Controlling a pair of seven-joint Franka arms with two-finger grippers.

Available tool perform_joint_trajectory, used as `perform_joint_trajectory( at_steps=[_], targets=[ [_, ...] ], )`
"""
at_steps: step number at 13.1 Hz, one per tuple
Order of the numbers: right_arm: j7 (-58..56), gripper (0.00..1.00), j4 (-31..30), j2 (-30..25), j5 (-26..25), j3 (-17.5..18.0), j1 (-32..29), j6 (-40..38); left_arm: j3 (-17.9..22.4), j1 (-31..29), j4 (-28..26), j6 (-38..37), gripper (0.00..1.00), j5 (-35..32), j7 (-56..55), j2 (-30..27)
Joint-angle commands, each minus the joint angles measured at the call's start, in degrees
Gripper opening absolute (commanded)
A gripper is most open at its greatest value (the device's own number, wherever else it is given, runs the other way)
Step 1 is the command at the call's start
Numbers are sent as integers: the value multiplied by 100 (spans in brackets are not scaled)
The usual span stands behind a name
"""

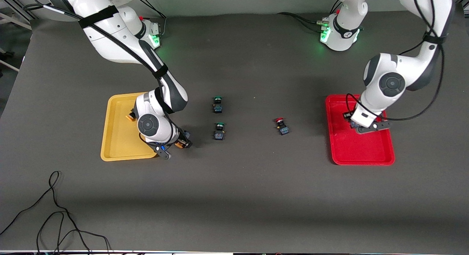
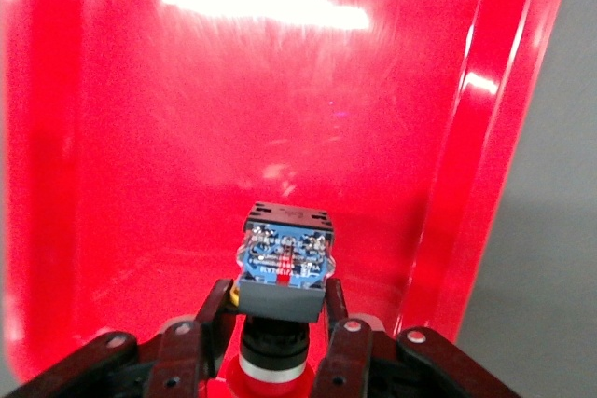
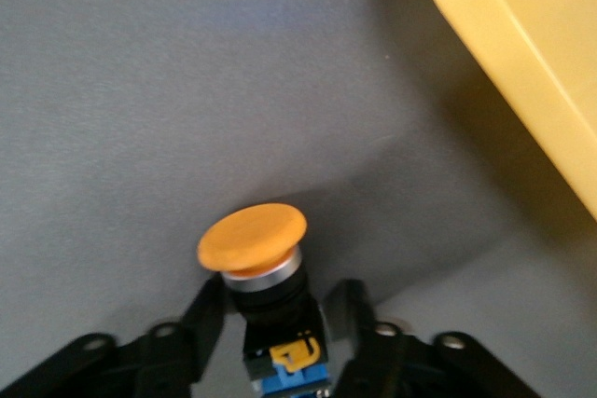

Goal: Place red and yellow buttons in trays

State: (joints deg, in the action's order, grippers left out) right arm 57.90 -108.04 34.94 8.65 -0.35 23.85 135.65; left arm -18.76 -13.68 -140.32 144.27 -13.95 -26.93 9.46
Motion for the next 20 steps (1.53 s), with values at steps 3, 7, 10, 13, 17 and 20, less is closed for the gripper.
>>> perform_joint_trajectory(
  at_steps=[3, 7, 10, 13, 17, 20],
  targets=[
    [-137, 0, 29, -319, 40, -9, -47, -256, -58, -178, -163, 242, 99, 94, 92, 73],
    [-935, 0, -163, -1610, 225, -638, -293, -1846, -145, -47, 686, -1307, 100, 120, 65, -208],
    [-2393, 0, -937, -1974, 330, -1527, -293, -1674, -348, 277, 2258, -3085, 100, 864, 74, -33],
    [-3283, 0, -1087, -1307, 899, -1819, -311, -936, -356, 926, 3787, -4053, 100, 1061, -240, 598],
    [-3425, 91, -1070, -1182, 1183, -1846, -328, -847, -365, 1771, 4337, -3602, 100, 1070, -1682, 1548],
    [-3443, 100, -965, -1628, 1113, -1960, -319, -1257, -357, 2079, 4180, -2715, 100, 1035, -1973, 2137]
  ],
)
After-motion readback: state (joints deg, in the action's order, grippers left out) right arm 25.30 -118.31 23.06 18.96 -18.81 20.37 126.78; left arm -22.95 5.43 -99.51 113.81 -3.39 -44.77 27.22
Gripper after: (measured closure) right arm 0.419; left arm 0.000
